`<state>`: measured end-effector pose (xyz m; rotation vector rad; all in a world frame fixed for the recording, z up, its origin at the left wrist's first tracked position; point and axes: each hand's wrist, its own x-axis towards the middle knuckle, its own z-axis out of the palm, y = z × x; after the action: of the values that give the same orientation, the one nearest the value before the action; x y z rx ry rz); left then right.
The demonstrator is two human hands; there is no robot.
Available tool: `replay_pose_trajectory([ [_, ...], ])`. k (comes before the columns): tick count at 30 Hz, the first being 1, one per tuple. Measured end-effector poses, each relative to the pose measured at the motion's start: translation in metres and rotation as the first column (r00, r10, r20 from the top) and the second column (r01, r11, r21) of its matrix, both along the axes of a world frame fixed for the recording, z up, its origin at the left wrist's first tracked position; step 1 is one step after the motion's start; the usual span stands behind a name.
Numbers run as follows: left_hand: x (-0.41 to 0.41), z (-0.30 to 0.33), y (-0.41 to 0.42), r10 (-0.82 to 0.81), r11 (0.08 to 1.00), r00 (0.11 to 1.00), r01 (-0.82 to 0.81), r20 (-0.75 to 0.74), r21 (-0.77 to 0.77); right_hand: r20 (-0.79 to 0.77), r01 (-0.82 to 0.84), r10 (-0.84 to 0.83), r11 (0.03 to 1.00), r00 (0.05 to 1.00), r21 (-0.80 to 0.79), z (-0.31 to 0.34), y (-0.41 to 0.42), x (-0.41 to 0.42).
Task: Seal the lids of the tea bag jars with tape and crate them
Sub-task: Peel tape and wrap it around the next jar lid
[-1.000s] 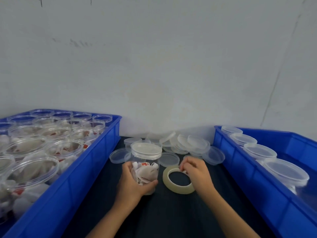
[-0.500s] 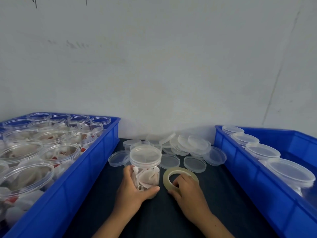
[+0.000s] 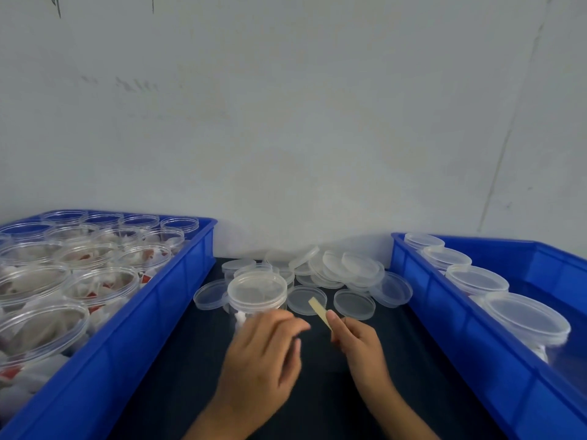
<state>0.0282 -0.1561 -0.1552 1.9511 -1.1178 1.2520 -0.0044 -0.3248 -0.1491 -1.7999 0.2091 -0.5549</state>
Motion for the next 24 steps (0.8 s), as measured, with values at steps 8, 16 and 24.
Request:
replay_pose_trajectory([
  [8,-0.018,-0.005,-0.02,-0.207,0.977,0.835,0.2,-0.511,-0.068,0.065,-0.188,0.186,0.982,0.98,0.026,0.001,0.015,-0.012],
  [16,-0.011,-0.006,-0.013,-0.204,0.972,0.807,0.098,-0.554,-0.216,-0.026,-0.222,0.228,0.909,0.973,-0.353,-0.008,0.024,-0.023],
  [24,-0.01,-0.002,-0.014,-0.219,0.955,0.774,0.044,-0.594,-0.295,-0.089,-0.181,0.158,0.825,0.983,-0.536,-0.012,0.03,-0.022],
])
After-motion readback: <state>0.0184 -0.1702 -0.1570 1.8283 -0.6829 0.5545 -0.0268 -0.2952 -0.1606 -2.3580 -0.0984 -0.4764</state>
